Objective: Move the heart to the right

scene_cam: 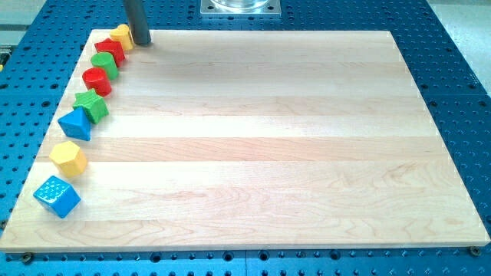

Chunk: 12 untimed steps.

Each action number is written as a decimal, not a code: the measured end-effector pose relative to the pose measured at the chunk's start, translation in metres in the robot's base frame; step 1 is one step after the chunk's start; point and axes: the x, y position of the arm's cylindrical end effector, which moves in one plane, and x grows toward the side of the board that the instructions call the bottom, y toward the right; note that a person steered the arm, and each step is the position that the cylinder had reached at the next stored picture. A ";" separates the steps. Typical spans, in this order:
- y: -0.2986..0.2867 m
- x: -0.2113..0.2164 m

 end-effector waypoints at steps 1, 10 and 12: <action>-0.023 0.000; -0.106 -0.024; -0.106 0.013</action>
